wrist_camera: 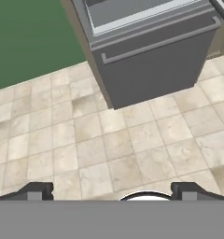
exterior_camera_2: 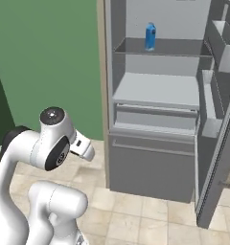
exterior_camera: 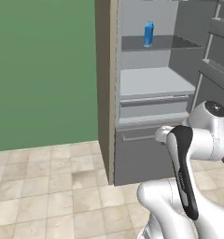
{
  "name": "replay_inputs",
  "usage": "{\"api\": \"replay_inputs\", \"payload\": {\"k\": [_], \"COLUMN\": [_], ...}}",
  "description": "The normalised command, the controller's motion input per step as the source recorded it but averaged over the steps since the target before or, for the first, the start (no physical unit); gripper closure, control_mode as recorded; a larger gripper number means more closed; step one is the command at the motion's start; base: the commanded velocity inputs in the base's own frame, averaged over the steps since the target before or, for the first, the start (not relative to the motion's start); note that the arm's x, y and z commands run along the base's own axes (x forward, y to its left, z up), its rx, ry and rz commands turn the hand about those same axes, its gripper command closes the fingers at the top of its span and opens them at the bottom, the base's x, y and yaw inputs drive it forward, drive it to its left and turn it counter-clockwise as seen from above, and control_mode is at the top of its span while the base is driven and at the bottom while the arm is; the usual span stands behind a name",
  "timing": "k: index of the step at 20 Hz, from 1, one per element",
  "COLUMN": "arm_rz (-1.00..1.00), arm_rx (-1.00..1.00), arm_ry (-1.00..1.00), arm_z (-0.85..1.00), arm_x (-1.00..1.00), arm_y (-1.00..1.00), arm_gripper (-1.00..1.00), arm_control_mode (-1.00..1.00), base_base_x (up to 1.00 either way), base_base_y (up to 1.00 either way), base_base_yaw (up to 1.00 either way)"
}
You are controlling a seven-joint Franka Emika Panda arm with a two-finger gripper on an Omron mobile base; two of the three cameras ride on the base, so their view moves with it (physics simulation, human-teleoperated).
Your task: Take a sugar cube from the saucer and place it inside the coffee. Then, grab milk from the fridge and place it next to the coffee on the counter to sweeten the coffee.
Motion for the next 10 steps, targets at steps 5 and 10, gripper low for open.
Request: {"api": "replay_inputs", "payload": {"k": [5, 10], "arm_rz": [0.0, 0.0], "arm_rx": [0.0, 0.0], "arm_ry": [0.0, 0.0], "arm_z": [0.0, 0.0], "arm_x": [0.0, 0.0], "arm_y": [0.0, 0.0], "arm_gripper": [-1.0, -1.0], "arm_control_mode": [1.0, 1.0], "base_base_x": [1.0, 1.0], "base_base_y": [-0.58, -0.37], "base_base_yaw": [-0.07, -0.04]}}
